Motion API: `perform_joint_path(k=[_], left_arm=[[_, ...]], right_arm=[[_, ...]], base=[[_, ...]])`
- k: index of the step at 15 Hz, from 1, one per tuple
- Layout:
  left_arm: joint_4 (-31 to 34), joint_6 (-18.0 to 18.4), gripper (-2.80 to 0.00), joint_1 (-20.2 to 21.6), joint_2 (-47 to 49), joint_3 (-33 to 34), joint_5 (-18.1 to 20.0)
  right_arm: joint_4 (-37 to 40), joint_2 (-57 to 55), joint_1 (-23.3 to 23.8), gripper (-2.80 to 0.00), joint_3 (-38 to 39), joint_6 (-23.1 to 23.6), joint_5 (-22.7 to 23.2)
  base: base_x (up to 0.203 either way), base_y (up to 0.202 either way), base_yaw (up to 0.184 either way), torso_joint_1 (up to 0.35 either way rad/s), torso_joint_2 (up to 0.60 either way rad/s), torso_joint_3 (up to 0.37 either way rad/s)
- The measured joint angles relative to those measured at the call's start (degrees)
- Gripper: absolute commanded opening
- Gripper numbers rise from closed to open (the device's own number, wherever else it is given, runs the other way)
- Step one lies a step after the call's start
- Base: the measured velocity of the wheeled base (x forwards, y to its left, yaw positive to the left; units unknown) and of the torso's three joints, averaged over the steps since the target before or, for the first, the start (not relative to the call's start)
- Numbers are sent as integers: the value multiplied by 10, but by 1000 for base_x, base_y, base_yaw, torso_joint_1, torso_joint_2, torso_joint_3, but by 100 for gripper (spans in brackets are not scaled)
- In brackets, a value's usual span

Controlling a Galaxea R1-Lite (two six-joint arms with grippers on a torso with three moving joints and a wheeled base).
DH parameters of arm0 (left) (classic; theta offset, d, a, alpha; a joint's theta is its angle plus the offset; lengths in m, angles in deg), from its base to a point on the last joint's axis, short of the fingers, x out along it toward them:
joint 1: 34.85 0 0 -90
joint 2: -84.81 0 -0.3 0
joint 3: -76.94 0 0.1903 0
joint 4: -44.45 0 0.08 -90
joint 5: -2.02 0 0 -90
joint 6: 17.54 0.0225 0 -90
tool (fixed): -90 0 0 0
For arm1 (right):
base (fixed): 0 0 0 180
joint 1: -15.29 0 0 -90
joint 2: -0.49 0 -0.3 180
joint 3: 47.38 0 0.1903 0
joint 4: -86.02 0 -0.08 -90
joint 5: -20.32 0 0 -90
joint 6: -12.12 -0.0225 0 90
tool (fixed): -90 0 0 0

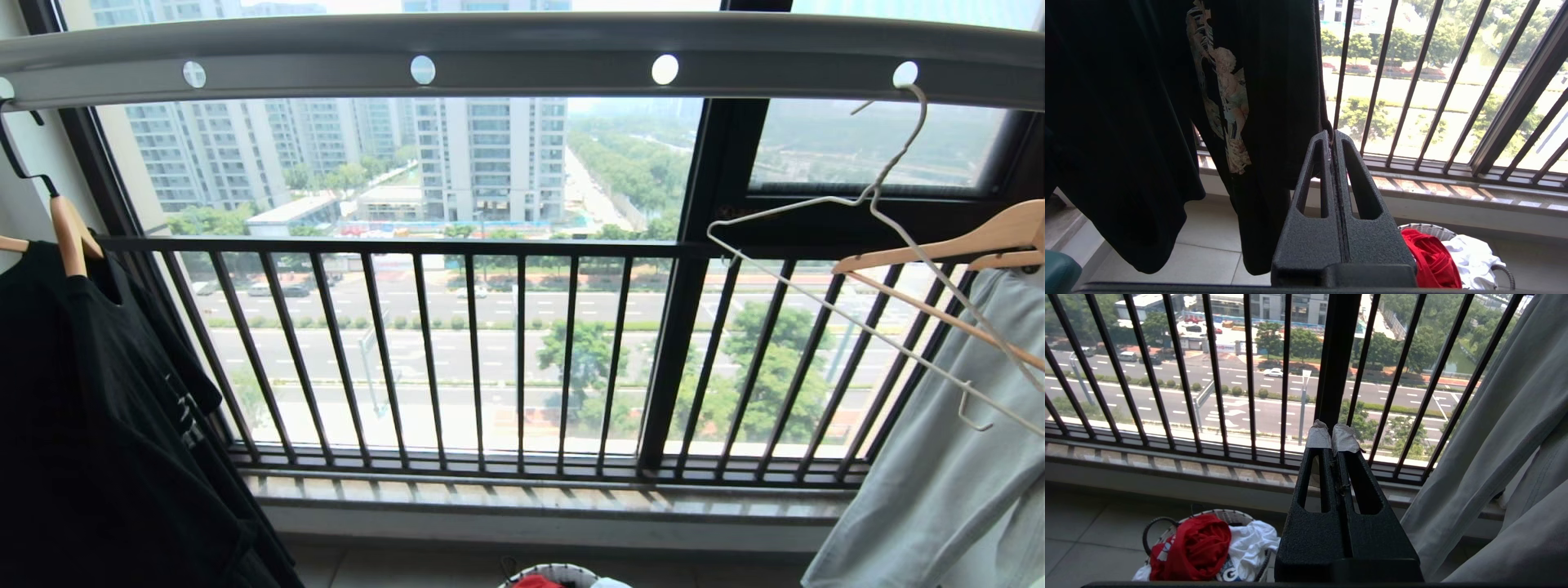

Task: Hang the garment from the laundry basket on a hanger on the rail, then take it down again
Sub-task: Pick up the clothes rack on the clothesline

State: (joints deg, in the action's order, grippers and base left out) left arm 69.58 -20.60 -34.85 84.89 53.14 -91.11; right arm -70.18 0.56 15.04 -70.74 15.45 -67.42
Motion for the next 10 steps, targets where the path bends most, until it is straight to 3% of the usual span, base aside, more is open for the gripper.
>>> perform_joint_path(k=[10], left_arm=[[0,0,-280,0,0,0,0]], right_arm=[[10,0,0,-280,-16,4,-2]], base=[[0,0,0,0,0,0]])
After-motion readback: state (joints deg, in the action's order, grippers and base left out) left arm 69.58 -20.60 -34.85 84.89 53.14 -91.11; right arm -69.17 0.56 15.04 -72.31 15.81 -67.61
